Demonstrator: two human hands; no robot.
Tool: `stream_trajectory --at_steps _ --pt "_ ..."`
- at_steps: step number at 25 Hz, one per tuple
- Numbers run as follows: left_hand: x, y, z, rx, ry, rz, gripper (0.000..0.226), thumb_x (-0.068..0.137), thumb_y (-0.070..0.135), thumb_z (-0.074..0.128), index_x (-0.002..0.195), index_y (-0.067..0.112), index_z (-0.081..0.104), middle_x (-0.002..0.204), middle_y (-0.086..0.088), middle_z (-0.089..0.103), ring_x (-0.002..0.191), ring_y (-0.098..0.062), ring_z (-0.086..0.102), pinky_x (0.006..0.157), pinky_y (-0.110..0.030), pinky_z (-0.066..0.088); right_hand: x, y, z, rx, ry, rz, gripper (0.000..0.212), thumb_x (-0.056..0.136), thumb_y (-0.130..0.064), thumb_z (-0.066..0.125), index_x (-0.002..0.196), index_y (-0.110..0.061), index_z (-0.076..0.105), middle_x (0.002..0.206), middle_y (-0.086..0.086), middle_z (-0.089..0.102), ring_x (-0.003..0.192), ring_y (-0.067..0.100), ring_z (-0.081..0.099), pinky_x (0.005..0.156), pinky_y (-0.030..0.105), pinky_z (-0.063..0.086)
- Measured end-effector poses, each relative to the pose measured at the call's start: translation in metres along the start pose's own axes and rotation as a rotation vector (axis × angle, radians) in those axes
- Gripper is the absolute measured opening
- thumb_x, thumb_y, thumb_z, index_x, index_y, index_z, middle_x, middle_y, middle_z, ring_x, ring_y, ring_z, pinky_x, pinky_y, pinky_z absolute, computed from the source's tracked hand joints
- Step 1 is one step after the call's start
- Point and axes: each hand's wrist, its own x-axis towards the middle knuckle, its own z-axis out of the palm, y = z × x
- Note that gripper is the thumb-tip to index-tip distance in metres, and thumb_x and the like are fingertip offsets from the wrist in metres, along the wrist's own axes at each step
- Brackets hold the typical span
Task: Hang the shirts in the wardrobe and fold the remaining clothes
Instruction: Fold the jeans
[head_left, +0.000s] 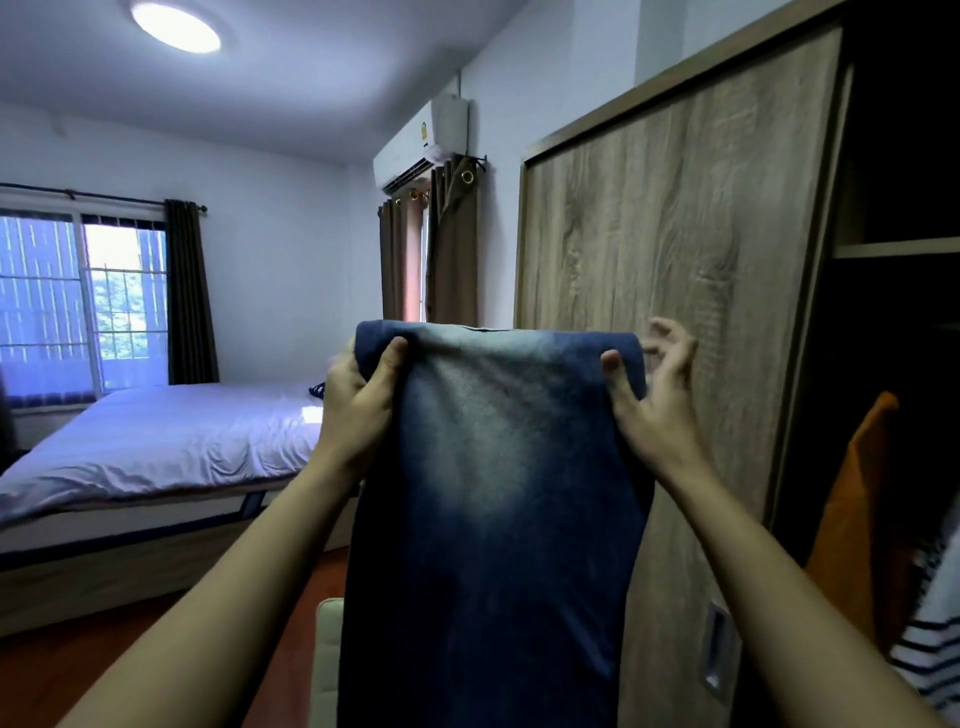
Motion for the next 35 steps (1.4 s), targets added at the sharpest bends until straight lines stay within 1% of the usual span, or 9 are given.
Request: stream_trajectory --at_steps 3,8,14,17,19,23,26,30,35 --pt "0.0 -0.006 -0.005 0.041 -0.092 -0.112 0.012 0.093 0.02 0.058 0.099 0.012 0.063 0.082 0.01 0.065 0.073 0.008 0.059 0.069 -0.014 0.046 -0.014 0.002 0.014 0.037 -0.137 0.201 0.05 0.079 -0.052 0.064 0.111 -0.015 0.059 0.102 -0.007 0.066 0.097 0.002 0.062 0.089 0.027 0.051" --pt "-0.008 -0.015 -0.044 0.157 -0.531 -0.293 0.067 0.067 0.017 0.075 0.126 0.026 0.044 0.113 0.02 0.058 0.097 0.014 0.058 0.076 -0.009 0.048 -0.003 0.006 0.02 0.148 -0.079 0.318 0.048 0.079 -0.055 0.062 0.106 -0.016 0.064 0.1 -0.002 0.07 0.098 0.011 0.065 0.089 0.036 0.053" --pt "-0.026 -0.024 -0.029 -0.084 -0.271 -0.214 0.069 0.082 -0.016 0.055 0.138 0.015 0.028 0.098 0.021 0.069 0.088 0.004 0.064 0.072 -0.014 0.051 0.02 -0.02 0.002 0.139 -0.225 0.225 0.049 0.08 -0.052 0.062 0.116 -0.019 0.057 0.106 -0.006 0.066 0.103 0.009 0.062 0.089 0.025 0.05" --pt "-0.011 -0.018 -0.014 -0.262 -0.072 -0.222 0.059 0.081 -0.006 0.062 0.129 0.014 0.033 0.09 0.009 0.066 0.074 -0.001 0.063 0.066 -0.019 0.052 0.027 -0.012 -0.018 0.617 -0.347 0.364 0.083 0.07 -0.064 0.065 0.136 -0.019 0.043 0.133 0.003 0.055 0.12 0.018 0.055 0.099 0.035 0.045" --pt "-0.004 -0.019 -0.014 -0.295 -0.044 -0.288 0.059 0.073 0.007 0.068 0.122 0.013 0.038 0.093 0.002 0.064 0.074 -0.007 0.064 0.065 -0.022 0.053 -0.015 0.013 -0.011 0.763 -0.338 0.477 0.074 0.072 -0.049 0.068 0.136 -0.022 0.044 0.135 0.002 0.054 0.121 0.018 0.054 0.102 0.037 0.043" --pt "-0.009 -0.031 -0.016 -0.134 -0.082 -0.5 0.053 0.075 0.006 0.072 0.121 0.006 0.046 0.095 -0.007 0.064 0.077 -0.015 0.063 0.062 -0.021 0.053 -0.085 0.03 0.022 0.755 -0.266 0.676 0.043 0.083 -0.02 0.065 0.124 -0.009 0.056 0.103 0.001 0.072 0.095 0.015 0.069 0.074 0.024 0.056" --pt "-0.004 -0.024 -0.027 -0.087 -0.184 -0.674 0.028 0.077 0.013 0.072 0.1 0.001 0.063 0.085 -0.011 0.068 0.066 -0.019 0.068 0.054 -0.02 0.053 -0.071 0.024 0.031 0.678 -0.134 0.734 0.034 0.093 -0.016 0.054 0.125 -0.007 0.054 0.102 0.001 0.07 0.087 0.013 0.069 0.075 0.026 0.057" --pt "-0.01 -0.017 -0.051 -0.259 -0.501 -0.758 0.074 0.039 0.028 0.092 0.103 0.004 0.064 0.09 -0.012 0.072 0.077 -0.023 0.071 0.064 -0.03 0.057 -0.057 0.015 0.029 0.85 -0.144 0.762 0.028 0.095 -0.018 0.047 0.112 -0.003 0.063 0.099 0.009 0.071 0.09 0.021 0.068 0.077 0.03 0.054" --pt "-0.033 -0.025 -0.052 -0.293 -0.474 -0.693 0.086 0.051 0.038 0.089 0.126 0.017 0.052 0.106 -0.001 0.072 0.094 -0.015 0.069 0.07 -0.024 0.056 -0.046 0.007 0.009 0.984 -0.289 0.785 0.043 0.096 -0.022 0.036 0.078 -0.01 0.074 0.078 0.005 0.072 0.072 0.017 0.069 0.063 0.022 0.056"
